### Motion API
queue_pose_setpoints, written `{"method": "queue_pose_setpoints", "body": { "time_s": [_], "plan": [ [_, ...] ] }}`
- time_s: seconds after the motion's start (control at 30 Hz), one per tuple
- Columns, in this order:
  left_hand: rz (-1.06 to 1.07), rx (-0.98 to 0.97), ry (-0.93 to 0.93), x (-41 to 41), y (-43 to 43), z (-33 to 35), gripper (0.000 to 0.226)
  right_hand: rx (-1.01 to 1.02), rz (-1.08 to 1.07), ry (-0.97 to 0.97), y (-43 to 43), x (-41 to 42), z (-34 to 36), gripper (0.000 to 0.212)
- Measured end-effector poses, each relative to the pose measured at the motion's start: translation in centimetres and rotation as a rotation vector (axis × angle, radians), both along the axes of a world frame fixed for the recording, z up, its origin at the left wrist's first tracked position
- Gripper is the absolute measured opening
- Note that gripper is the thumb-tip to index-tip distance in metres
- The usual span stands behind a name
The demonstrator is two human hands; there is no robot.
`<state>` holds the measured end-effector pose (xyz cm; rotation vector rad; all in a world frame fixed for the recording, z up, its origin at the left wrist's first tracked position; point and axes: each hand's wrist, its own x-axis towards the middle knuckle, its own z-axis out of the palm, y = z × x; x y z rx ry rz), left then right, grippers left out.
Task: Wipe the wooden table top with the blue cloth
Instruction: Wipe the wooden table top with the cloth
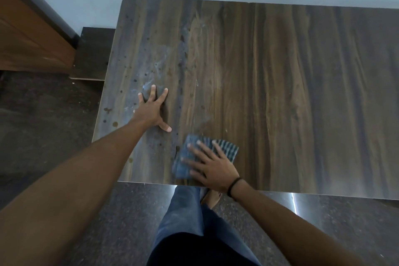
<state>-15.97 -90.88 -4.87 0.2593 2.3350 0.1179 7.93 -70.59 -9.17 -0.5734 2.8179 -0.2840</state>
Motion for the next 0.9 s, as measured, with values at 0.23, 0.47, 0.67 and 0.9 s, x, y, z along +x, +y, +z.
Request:
{"method": "queue_pose_setpoints", "body": {
  "time_s": [0.23, 0.47, 0.67, 0.9],
  "plan": [
    [-0.012, -0.018, -0.002, -0.3, 0.1, -0.3, 0.153, 0.013, -0.368, -0.013, 7.8, -8.0, 0.8, 0.054],
    [-0.018, -0.015, 0.009, -0.3, -0.1, -0.4, 0.155, 0.024, 0.253, -0.005, 5.3, -2.6, 0.3, 0.053],
    [-0.003, -0.036, -0.013, -0.3, 0.3, -0.1, 0.153, 0.006, -0.387, -0.004, 8.9, -10.0, 0.5, 0.053],
    [0.022, -0.029, -0.004, -0.1, 0.3, -0.1, 0.154, 0.014, 0.127, -0.045, 4.1, -5.3, 0.3, 0.054]
  ]
}}
